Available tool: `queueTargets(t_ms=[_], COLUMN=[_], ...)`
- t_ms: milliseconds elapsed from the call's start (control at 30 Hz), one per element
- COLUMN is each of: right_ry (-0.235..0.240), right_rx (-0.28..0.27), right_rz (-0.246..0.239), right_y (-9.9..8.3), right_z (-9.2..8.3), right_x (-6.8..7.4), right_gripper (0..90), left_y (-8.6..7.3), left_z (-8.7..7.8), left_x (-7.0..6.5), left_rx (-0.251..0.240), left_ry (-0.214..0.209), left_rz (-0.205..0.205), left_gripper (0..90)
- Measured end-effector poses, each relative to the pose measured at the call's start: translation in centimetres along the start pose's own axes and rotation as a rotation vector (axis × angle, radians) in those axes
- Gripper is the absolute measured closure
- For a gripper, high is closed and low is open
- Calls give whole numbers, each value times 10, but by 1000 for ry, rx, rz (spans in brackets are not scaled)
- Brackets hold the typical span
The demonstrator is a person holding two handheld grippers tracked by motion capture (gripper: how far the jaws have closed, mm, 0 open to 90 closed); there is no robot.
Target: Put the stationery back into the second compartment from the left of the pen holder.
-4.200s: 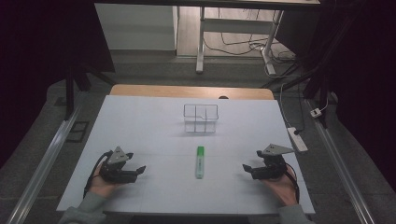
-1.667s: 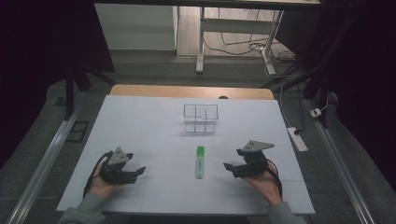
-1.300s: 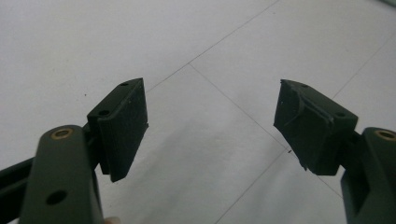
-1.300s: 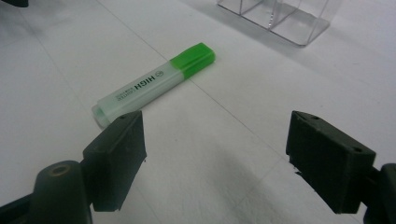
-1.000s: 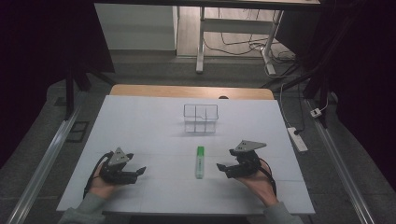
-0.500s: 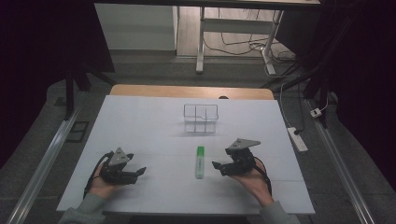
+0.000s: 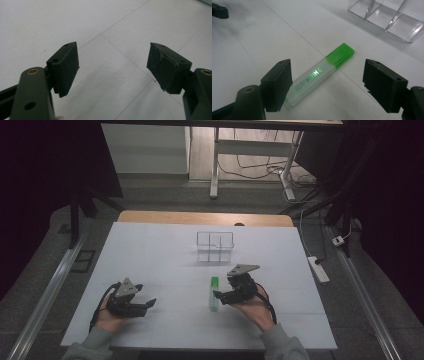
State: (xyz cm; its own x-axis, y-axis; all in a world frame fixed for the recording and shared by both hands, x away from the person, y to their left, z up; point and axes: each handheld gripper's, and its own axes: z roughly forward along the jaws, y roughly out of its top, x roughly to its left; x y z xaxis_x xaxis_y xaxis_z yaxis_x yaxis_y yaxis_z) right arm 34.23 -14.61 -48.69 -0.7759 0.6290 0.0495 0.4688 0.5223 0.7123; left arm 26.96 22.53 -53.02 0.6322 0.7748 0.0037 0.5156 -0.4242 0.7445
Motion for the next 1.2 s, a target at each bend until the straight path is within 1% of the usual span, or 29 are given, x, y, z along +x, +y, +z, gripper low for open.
queueTargets(t_ms=[67, 100, 167, 233, 333, 467, 633, 667, 767, 800, 833, 900, 967, 1067, 1133, 1200], right_ry=[-8, -17, -19, -36, -50, -65, -93, -104, -108, -116, -124, -132, -148, -156, -168, -192], right_rx=[10, 13, 15, 31, 62, 89, 117, 133, 162, 173, 182, 194, 209, 212, 214, 208], right_rz=[10, 31, 41, 42, 60, 72, 86, 93, 133, 138, 152, 168, 170, 218, 238, 258], right_y=[3, 5, 6, 8, 10, 14, 20, 22, 25, 26, 27, 28, 30, 32, 33, 34], right_z=[3, 4, 6, 10, 16, 19, 22, 23, 26, 27, 29, 32, 35, 41, 44, 46], right_x=[2, 3, 3, 5, 7, 7, 7, 7, 6, 6, 6, 7, 8, 6, 5, 5], right_gripper=[240, 247, 248, 249, 249, 254, 271, 275, 283, 286, 287, 292, 299, 308, 308, 315], left_y=[0, 0, 0, 0, 0, 1, 2, 2, 2, 3, 3, 3, 4, 4, 4, 5], left_z=[0, 0, 1, 1, 2, 2, 3, 4, 5, 5, 5, 6, 6, 6, 7, 7], left_x=[0, 0, -1, -1, -2, -1, -1, -1, -3, -3, -3, -4, -3, -3, -3, -3], left_rx=[-1, -1, 0, 3, 6, -1, 0, 0, 0, -1, 0, -2, -2, -4, -5, -6], left_ry=[-1, -1, 1, 4, 6, -4, -6, -6, -6, -5, -4, -3, -3, -3, -4, -6], left_rz=[2, 4, 4, 9, 14, 8, 11, 11, 19, 23, 28, 31, 31, 31, 32, 34], left_gripper=[256, 256, 255, 256, 256, 257, 258, 258, 258, 258, 258, 258, 259, 259, 259, 259])
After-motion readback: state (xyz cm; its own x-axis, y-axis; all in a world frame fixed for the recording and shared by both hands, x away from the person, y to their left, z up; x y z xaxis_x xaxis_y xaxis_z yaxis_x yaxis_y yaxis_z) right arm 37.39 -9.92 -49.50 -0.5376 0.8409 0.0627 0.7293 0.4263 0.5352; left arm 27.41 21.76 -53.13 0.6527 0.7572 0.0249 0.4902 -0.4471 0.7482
